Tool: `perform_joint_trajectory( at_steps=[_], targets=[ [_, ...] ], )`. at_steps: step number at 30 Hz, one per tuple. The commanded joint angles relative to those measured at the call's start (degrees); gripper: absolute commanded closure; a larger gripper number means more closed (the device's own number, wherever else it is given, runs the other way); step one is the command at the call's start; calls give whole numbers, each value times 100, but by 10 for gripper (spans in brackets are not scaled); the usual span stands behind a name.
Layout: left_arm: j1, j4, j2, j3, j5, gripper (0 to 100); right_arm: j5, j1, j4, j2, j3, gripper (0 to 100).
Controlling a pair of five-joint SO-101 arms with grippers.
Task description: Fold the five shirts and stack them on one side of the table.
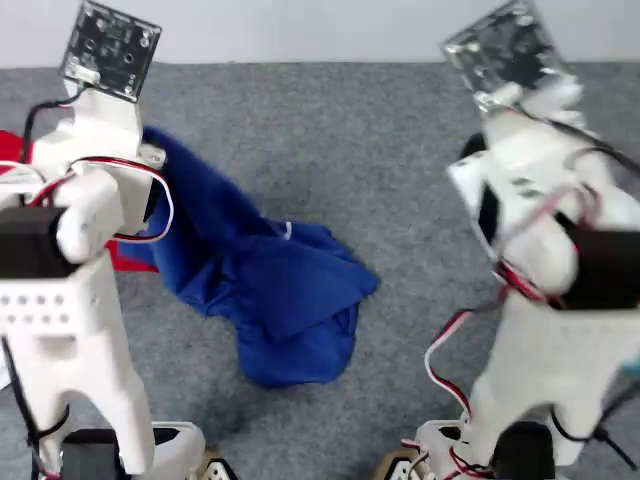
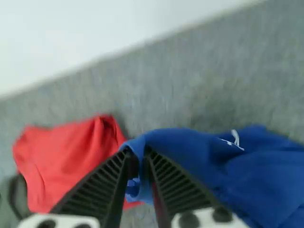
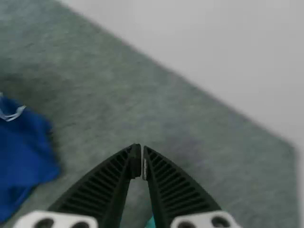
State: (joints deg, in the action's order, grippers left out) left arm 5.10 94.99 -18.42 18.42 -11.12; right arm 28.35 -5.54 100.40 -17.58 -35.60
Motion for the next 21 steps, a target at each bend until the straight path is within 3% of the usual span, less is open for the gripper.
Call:
perform_joint_trajectory(
  at_steps=[1,5,10,15,21],
  targets=[
    [501,-651,-105,-1138,-88,987,-422,-664,215,31,1064,988],
    [985,-1486,-97,-2237,-88,986,-782,-1569,66,40,2400,986],
    [1081,-1925,-97,-2941,-88,986,-1020,-2624,-453,145,3771,984],
    [1081,-2268,-97,-3257,-88,986,-1090,-3319,-927,927,4141,982],
    [1090,-2426,-105,-3451,-88,986,-1380,-3793,-945,2264,3622,819]
  ],
)
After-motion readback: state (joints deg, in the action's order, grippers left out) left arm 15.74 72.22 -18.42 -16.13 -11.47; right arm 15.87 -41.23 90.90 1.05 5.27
